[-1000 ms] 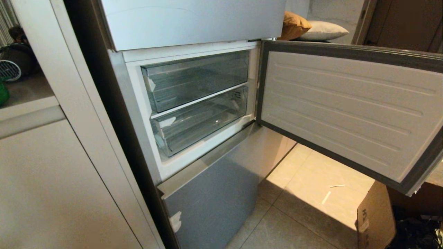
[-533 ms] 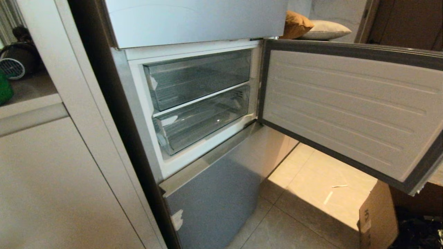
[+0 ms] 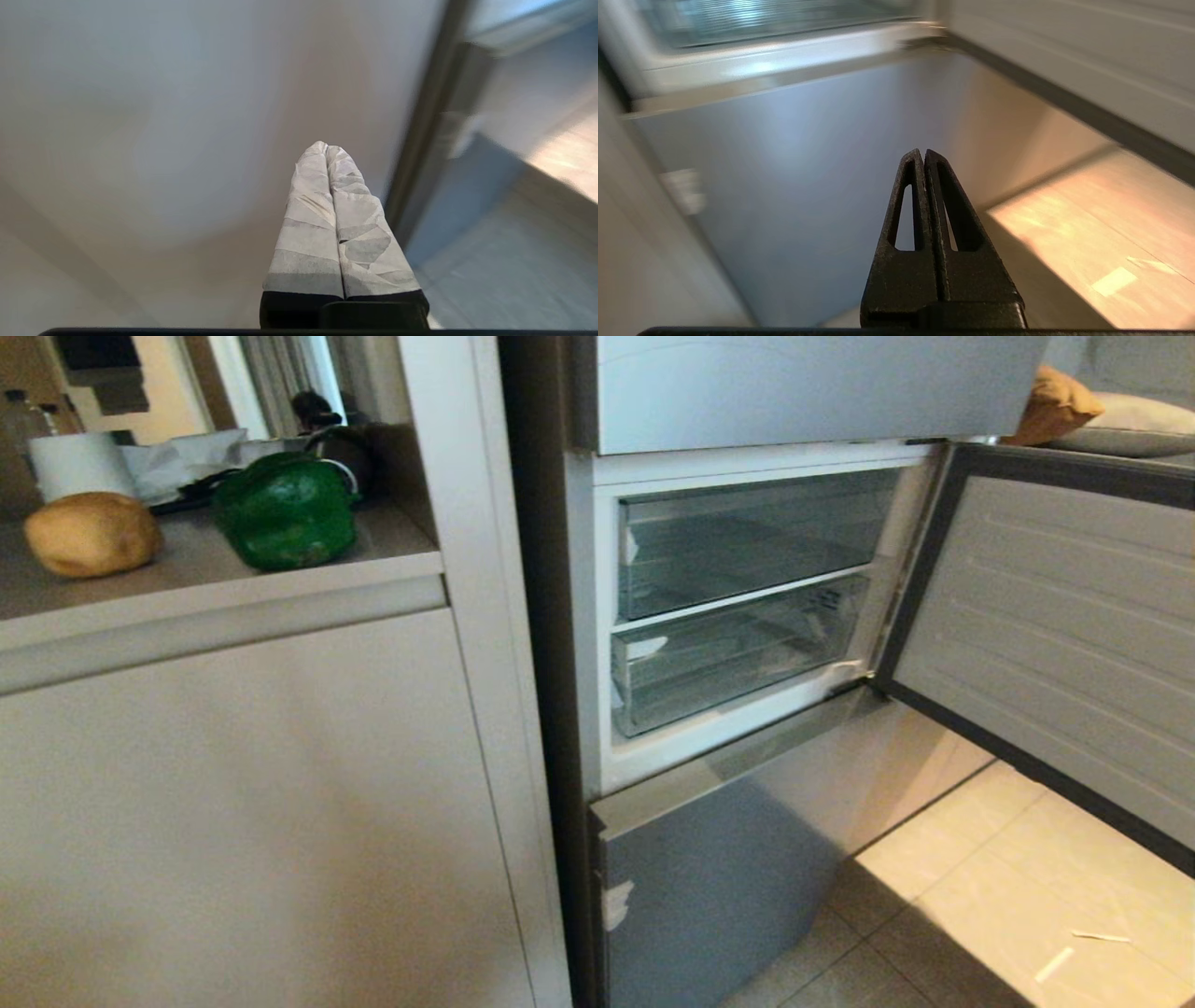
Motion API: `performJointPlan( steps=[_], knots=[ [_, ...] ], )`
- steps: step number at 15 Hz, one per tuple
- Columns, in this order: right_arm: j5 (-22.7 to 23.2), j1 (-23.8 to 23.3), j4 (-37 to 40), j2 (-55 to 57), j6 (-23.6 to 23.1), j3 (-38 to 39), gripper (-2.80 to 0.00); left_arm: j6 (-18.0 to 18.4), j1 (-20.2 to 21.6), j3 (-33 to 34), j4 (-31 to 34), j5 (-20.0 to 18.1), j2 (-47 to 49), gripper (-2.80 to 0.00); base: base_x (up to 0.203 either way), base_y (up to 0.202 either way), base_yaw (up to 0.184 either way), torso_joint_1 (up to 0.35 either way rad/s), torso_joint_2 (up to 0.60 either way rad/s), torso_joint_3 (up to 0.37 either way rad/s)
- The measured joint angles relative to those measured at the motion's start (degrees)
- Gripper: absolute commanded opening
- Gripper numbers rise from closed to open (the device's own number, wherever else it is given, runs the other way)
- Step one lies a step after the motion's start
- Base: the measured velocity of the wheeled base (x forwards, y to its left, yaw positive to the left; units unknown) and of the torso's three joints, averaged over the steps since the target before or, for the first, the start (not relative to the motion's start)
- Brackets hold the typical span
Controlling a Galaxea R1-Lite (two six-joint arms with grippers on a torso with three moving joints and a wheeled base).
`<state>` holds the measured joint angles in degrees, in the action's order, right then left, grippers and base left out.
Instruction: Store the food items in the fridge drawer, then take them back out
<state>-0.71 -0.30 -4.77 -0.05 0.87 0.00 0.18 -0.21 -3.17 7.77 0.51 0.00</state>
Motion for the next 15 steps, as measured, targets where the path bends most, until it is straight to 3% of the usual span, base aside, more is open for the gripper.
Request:
performJointPlan(
  steps=[5,9,11,15],
  knots=[
    [0.04,-0.02,0.01,0.0,0.0,0.0,-2.8,-0.01,0.0,0.0,0.02,0.0,0.0,-2.8,0.0,-0.005,0.135,0.001,0.0,0.003],
    [0.46,-0.02,-0.08,0.0,-5.05,-0.02,-2.8,0.0,0.02,0.01,0.02,0.0,0.0,-2.8,0.0,0.0,0.0,0.0,0.0,0.0],
    [1.14,0.0,0.54,1.22,-5.32,-3.65,-2.8,0.0,0.07,0.01,0.02,0.0,0.0,-2.8,0.0,0.0,0.0,0.0,0.0,0.0],
    [9.04,0.04,0.43,16.54,-2.5,-13.37,-2.8,0.0,-0.01,0.01,0.02,0.0,0.0,-2.8,0.0,0.0,0.0,0.0,0.0,0.0]
  ],
)
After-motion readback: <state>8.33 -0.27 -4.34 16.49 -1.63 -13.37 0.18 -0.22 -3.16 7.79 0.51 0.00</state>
